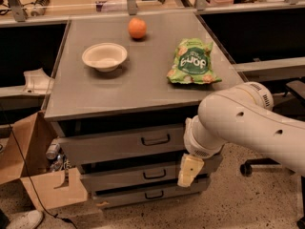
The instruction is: Open top drawer
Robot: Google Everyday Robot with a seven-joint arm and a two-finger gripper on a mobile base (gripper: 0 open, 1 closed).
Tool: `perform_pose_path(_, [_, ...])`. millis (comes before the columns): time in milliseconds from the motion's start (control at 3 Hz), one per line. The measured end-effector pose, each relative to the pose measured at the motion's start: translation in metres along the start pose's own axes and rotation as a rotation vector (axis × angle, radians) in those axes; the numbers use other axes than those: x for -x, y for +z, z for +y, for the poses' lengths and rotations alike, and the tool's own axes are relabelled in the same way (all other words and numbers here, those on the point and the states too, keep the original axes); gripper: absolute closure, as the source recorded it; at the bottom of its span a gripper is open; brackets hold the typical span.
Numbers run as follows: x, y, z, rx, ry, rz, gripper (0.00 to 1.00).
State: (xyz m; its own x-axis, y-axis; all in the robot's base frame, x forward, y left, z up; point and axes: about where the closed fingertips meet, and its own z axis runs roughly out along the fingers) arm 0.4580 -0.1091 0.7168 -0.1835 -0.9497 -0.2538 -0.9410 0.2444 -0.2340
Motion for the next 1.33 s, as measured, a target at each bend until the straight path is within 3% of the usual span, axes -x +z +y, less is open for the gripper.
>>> perform_pose_path(667, [0.022,0.007,-0.009,0.002,-0.057,-0.066,0.00])
perform_pose_path(1000, [0.022,0.007,-0.008,0.002,-0.063,-0.066,0.00])
perform_pose_path(1333, [0.030,0.018,-0.025,-0.019,-0.055,-0.078,0.00])
